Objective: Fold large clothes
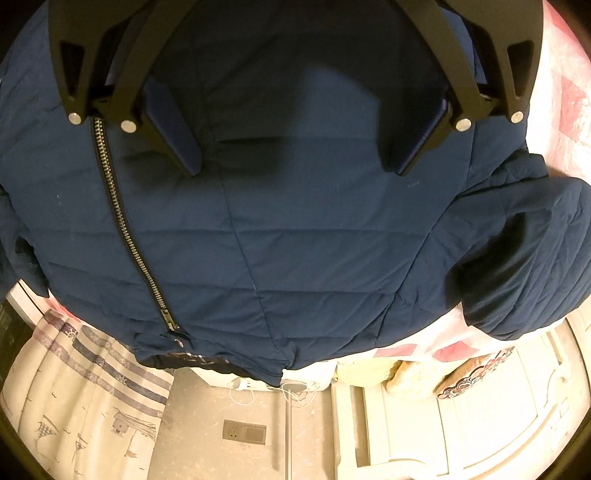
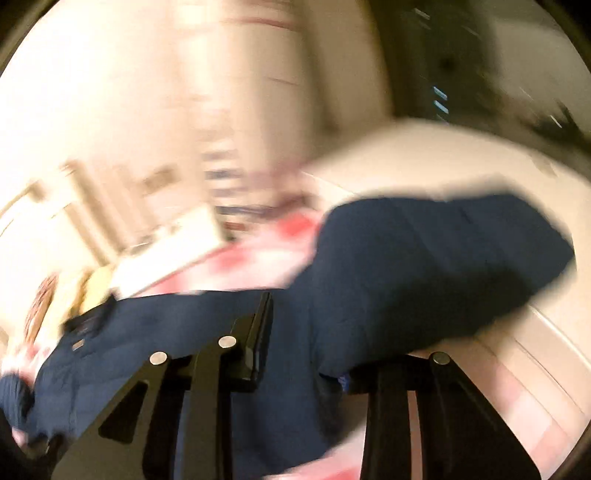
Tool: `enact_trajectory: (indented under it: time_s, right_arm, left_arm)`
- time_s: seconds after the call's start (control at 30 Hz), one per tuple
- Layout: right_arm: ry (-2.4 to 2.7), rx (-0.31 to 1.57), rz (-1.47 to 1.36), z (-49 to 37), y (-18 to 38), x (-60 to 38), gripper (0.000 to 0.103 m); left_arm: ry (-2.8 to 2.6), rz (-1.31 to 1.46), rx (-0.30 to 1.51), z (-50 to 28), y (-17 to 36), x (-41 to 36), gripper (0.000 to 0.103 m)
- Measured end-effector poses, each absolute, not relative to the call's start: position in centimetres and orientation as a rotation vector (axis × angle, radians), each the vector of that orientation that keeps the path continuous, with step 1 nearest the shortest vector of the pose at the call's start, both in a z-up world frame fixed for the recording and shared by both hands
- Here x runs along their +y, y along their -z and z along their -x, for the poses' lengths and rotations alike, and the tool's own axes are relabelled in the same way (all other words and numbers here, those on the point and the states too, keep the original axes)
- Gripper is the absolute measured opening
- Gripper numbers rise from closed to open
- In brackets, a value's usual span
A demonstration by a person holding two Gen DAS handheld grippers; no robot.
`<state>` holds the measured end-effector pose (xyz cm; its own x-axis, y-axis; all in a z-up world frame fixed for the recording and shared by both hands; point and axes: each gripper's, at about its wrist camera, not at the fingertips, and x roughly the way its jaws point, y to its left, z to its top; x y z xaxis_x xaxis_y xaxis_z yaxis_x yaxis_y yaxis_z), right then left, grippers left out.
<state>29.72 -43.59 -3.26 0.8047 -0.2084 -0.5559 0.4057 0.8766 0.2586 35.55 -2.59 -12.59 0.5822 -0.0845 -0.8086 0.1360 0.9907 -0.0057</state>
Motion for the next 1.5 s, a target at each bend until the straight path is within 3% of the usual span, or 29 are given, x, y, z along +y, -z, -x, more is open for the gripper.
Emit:
enact_trajectory:
  time_s: [0.17, 0.37, 0.43, 0.5, 0.53, 0.57, 0.73, 0.8, 0.97, 1.03, 1.17, 1.3, 1.4, 1.5]
  right_arm:
    - [0.067, 0.583, -0.141, -31.7, 1.8, -30.9, 0.031]
    - [-0.137, 0.886, 0.055, -33.9, 8.9, -18.8, 0.034]
    - [-0.111, 0.873, 0.129, -32.9, 10.0, -16.9, 0.039]
    - [-0.114, 0.892, 0.142, -31.8, 9.6, -17.2, 0.054]
    - [-0.134, 0.927, 0.104, -31.6, 9.4, -17.8, 0.078]
    - [-0.167, 0.951, 0.050, -31.1, 9.3, -18.6, 0.095]
    - [-0.213, 0.823, -0.230, -26.3, 5.8, -24.7, 0.083]
    - [-0.160, 0.766, -0.374, -25.4, 5.4, -28.6, 0.083]
    - [-0.065, 0.773, -0.814, -25.9, 9.2, -38.4, 0.070]
    - [-0.015, 0.795, -0.791, -25.4, 9.6, -39.3, 0.060]
    - [0.186, 0.826, -0.482, -23.2, 8.0, -37.0, 0.059]
    - [0.233, 0.878, -0.390, -21.3, 8.7, -35.4, 0.059]
    - [0.223, 0.889, -0.363, -19.5, 9.4, -34.6, 0.061]
    - [0.215, 0.886, -0.343, -18.7, 10.5, -33.7, 0.073]
  left_arm:
    - [0.127, -0.052, 0.938, -36.0, 12.8, -3.5, 0.101]
    - [0.137, -0.034, 0.933, -36.3, 12.8, -3.4, 0.101]
    - [0.138, -0.031, 0.932, -36.3, 12.7, -3.4, 0.101]
    - [0.140, -0.029, 0.931, -36.3, 12.8, -3.3, 0.101]
    - [0.140, -0.029, 0.932, -36.4, 12.8, -3.3, 0.101]
    - [0.139, -0.030, 0.931, -36.3, 12.8, -3.3, 0.101]
    - [0.135, -0.035, 0.931, -36.3, 12.9, -3.3, 0.101]
    - [0.131, -0.042, 0.932, -36.4, 12.9, -3.4, 0.101]
    - [0.120, -0.053, 0.910, -35.8, 12.4, -3.7, 0.100]
    - [0.166, -0.076, 0.870, -34.6, 11.1, -4.9, 0.100]
    - [0.300, -0.214, 0.762, -31.4, 7.7, -10.8, 0.101]
    - [0.456, -0.444, 0.647, -29.2, 4.8, -20.3, 0.101]
    - [0.518, -0.578, 0.622, -29.2, 4.6, -26.8, 0.101]
    - [0.575, -0.690, 0.692, -30.2, 6.4, -32.4, 0.101]
